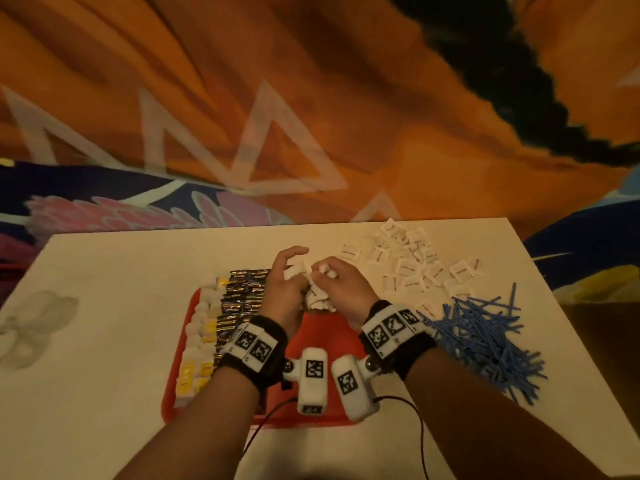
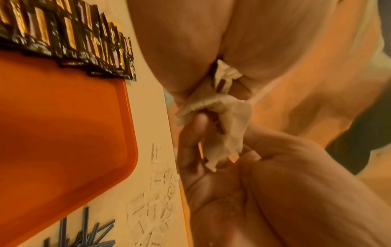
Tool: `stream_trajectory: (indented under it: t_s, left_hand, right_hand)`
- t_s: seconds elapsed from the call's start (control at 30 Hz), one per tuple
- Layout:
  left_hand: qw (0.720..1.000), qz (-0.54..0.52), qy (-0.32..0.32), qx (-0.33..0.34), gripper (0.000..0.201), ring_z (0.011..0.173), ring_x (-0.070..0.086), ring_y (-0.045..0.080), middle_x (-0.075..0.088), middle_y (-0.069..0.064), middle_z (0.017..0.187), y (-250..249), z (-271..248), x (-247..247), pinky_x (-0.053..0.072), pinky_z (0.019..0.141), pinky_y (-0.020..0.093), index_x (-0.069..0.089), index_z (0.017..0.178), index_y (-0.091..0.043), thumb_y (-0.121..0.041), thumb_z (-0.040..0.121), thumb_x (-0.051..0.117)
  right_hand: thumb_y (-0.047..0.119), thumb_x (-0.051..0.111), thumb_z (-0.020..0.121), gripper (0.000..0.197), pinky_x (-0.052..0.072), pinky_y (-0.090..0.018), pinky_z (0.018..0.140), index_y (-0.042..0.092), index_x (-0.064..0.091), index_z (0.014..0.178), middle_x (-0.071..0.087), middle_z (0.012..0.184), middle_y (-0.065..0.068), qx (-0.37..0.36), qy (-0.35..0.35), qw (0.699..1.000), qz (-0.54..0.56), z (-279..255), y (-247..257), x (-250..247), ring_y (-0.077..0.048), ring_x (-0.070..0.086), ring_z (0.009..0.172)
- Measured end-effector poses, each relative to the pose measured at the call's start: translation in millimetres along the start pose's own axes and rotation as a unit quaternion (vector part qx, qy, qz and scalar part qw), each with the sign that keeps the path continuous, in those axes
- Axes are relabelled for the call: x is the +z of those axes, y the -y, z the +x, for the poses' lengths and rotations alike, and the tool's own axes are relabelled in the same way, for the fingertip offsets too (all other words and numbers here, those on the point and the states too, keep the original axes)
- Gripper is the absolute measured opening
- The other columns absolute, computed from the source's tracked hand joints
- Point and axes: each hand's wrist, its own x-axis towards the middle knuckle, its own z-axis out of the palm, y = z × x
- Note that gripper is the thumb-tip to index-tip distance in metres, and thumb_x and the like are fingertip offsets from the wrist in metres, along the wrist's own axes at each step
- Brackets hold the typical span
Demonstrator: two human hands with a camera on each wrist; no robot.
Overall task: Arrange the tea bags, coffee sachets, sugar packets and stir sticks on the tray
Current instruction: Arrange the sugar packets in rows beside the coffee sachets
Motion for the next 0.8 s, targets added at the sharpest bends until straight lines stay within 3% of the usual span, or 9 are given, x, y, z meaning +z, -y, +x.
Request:
stream_trajectory:
  t_s: [0.1, 0.17, 0.27, 0.4, 0.47, 0.53, 0.63, 0.7, 0.8]
  left_hand:
    - [0.998, -0.066, -0.024, -0.011, 0.05, 0.041, 0.04, 0.017, 0.046, 0.008, 0.057, -10.5, -8.0, -28.6, 0.034, 0.042, 0.021, 0.066, 0.093, -0.011, 0.018, 0.072, 0.031]
    - [0.991, -0.129, -0.029, -0.028, 0.042, 0.051, 0.049, 0.023, 0.051, 0.011, 0.066, -13.6, -10.1, -45.5, 0.04, 0.047, 0.023, 0.064, 0.083, -0.009, 0.012, 0.064, 0.034]
    - [0.976, -0.204, -0.006, -0.077, 0.032, 0.058, 0.056, 0.027, 0.058, 0.013, 0.075, -19.1, -14.8, -67.5, 0.044, 0.043, 0.024, 0.058, 0.09, -0.006, 0.003, 0.067, 0.039]
    - [0.935, -0.334, 0.047, -0.109, 0.031, 0.084, 0.065, 0.033, 0.067, 0.018, 0.095, -29.3, -21.8, -91.9, 0.051, 0.077, 0.04, 0.063, 0.098, -0.002, -0.01, 0.075, 0.044]
    - [0.92, -0.367, 0.055, -0.124, 0.035, 0.081, 0.069, 0.031, 0.069, 0.017, 0.093, -34.8, -24.2, -100.9, 0.055, 0.077, 0.039, 0.065, 0.101, -0.003, -0.008, 0.073, 0.044]
    - [0.918, -0.371, 0.056, -0.128, 0.051, 0.082, 0.07, 0.031, 0.068, 0.017, 0.099, -41.2, -25.4, -111.4, 0.058, 0.077, 0.039, 0.064, 0.118, -0.006, -0.004, 0.071, 0.043]
    - [0.927, -0.339, 0.07, -0.143, 0.055, 0.091, 0.064, 0.034, 0.064, 0.02, 0.108, -49.1, -26.7, -125.0, 0.05, 0.085, 0.044, 0.058, 0.129, -0.011, 0.005, 0.082, 0.034]
    - [0.933, -0.314, 0.072, -0.159, 0.048, 0.093, 0.064, 0.036, 0.062, 0.023, 0.111, -51.2, -27.5, -132.9, 0.051, 0.081, 0.044, 0.059, 0.12, -0.01, 0.006, 0.088, 0.029]
    - [0.94, -0.28, 0.088, -0.171, 0.038, 0.097, 0.06, 0.038, 0.058, 0.024, 0.115, -50.3, -28.0, -142.1, 0.047, 0.092, 0.045, 0.06, 0.111, -0.004, 0.006, 0.081, 0.039]
  right_hand:
    - [0.013, 0.063, 0.091, 0.008, 0.054, -0.036, 0.07, 0.017, 0.067, 0.084, 0.067, 0.09, -0.007, -0.008, 0.001, 0.999, 0.033, -8.6, 13.5, 23.2, -0.026, 0.065, 0.081]
    - [0.005, 0.068, 0.088, 0.016, 0.052, -0.03, 0.065, 0.017, 0.068, 0.077, 0.068, 0.088, -0.005, -0.022, 0.002, 0.998, 0.05, -13.2, 22.3, 38.3, -0.018, 0.063, 0.077]
    - [0.011, 0.073, 0.085, 0.018, 0.048, -0.021, 0.07, 0.028, 0.072, 0.078, 0.066, 0.082, 0.016, -0.079, -0.022, 0.996, -0.015, -14.3, 38.5, 57.5, -0.004, 0.06, 0.078]
    - [0.016, 0.072, 0.085, 0.012, 0.047, -0.009, 0.077, 0.023, 0.077, 0.092, 0.07, 0.09, 0.017, -0.131, -0.041, 0.985, -0.103, -22.4, 60.3, 87.8, -0.001, 0.062, 0.088]
    - [0.016, 0.072, 0.085, 0.016, 0.049, -0.016, 0.086, 0.021, 0.076, 0.1, 0.073, 0.098, 0.008, -0.137, -0.044, 0.981, -0.128, -24.6, 65.9, 97.8, -0.007, 0.063, 0.094]
    - [0.023, 0.069, 0.088, 0.02, 0.045, -0.027, 0.091, 0.024, 0.074, 0.107, 0.073, 0.103, 0.002, -0.166, -0.048, 0.961, -0.217, -25.7, 66.6, 106.0, -0.016, 0.058, 0.101]
    - [0.032, 0.063, 0.092, 0.019, 0.036, -0.034, 0.094, 0.028, 0.073, 0.107, 0.066, 0.108, 0.005, -0.186, -0.052, 0.931, -0.31, -27.9, 65.0, 115.6, -0.02, 0.044, 0.105]
    - [0.028, 0.063, 0.093, 0.02, 0.032, -0.025, 0.092, 0.022, 0.074, 0.109, 0.057, 0.112, 0.001, -0.174, -0.052, 0.94, -0.288, -29.7, 66.7, 119.8, -0.017, 0.041, 0.106]
    - [0.02, 0.065, 0.092, 0.017, 0.031, -0.003, 0.07, 0.016, 0.075, 0.106, 0.059, 0.098, 0.008, -0.152, -0.049, 0.962, -0.222, -34.2, 69.1, 121.5, 0.0, 0.05, 0.086]
